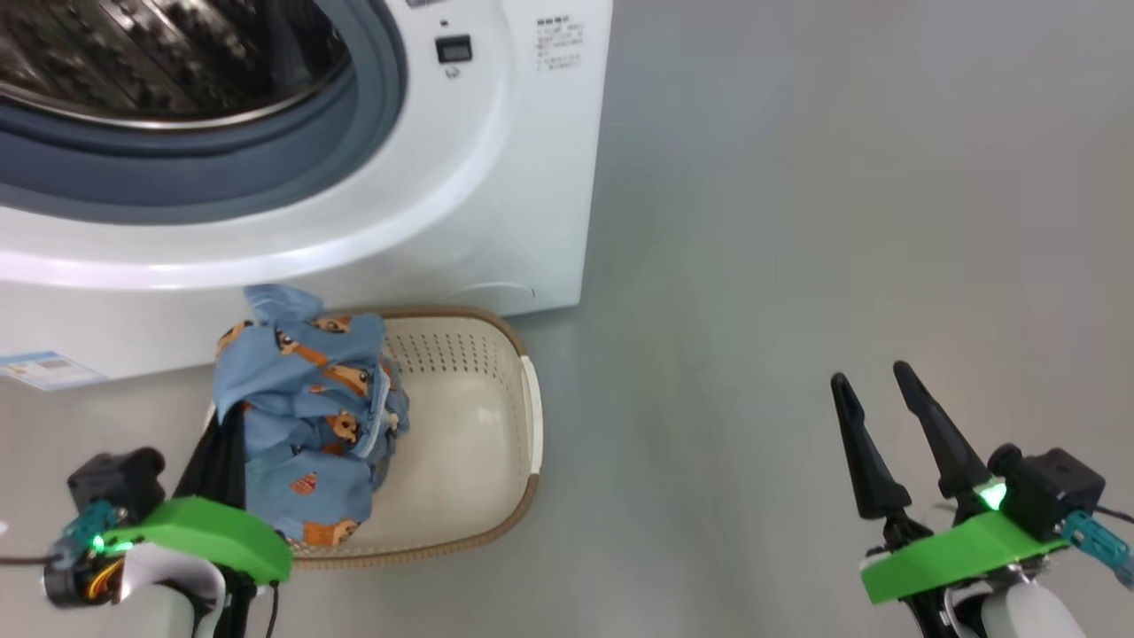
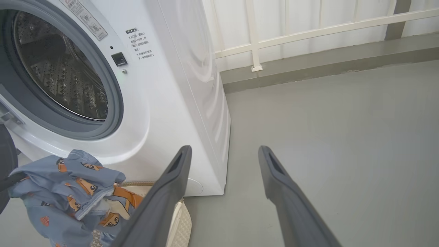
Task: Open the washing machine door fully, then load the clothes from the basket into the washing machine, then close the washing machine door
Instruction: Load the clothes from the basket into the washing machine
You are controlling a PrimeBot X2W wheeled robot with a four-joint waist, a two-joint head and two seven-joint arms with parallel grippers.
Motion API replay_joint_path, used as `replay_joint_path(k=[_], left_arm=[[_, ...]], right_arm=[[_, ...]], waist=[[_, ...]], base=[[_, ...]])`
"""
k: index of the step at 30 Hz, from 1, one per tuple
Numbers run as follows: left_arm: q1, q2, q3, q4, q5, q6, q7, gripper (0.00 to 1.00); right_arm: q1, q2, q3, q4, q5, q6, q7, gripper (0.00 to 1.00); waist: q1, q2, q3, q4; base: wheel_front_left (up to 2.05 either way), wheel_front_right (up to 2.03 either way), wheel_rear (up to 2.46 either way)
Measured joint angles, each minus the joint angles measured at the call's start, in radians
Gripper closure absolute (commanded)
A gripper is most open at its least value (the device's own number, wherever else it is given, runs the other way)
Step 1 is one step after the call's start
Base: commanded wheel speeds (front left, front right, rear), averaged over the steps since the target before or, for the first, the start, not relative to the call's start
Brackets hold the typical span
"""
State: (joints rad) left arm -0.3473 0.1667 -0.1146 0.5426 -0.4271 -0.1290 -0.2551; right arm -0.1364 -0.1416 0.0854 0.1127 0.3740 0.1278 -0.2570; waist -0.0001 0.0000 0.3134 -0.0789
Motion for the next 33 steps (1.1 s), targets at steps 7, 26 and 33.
replay_joint_path(k=[7, 26, 33], left_arm=[[0.103, -0.03, 0.072, -0.116, 0.058, 0.0, 0.0, 1.0], [0.417, -0.103, 0.218, -0.392, 0.118, 0.0, 0.0, 1.0], [0.423, -0.119, 0.216, -0.409, 0.107, 0.0, 0.0, 1.0]], right_arm=[[0.069, -0.016, -0.017, 0.005, 0.007, 0.0, 0.0, 0.0], [0.205, -0.034, -0.04, 0.006, 0.018, 0.0, 0.0, 0.0], [0.222, -0.035, -0.042, 0.003, 0.033, 0.0, 0.0, 0.0]], waist=[[0.0, 0.0, -0.077, 0.015], [0.0, 0.0, -0.246, 0.034], [0.0001, 0.0, -0.242, 0.031]], base=[[0.0, 0.0, 0.0], [0.0, 0.0, 0.0], [0.0, 0.0, 0.0]])
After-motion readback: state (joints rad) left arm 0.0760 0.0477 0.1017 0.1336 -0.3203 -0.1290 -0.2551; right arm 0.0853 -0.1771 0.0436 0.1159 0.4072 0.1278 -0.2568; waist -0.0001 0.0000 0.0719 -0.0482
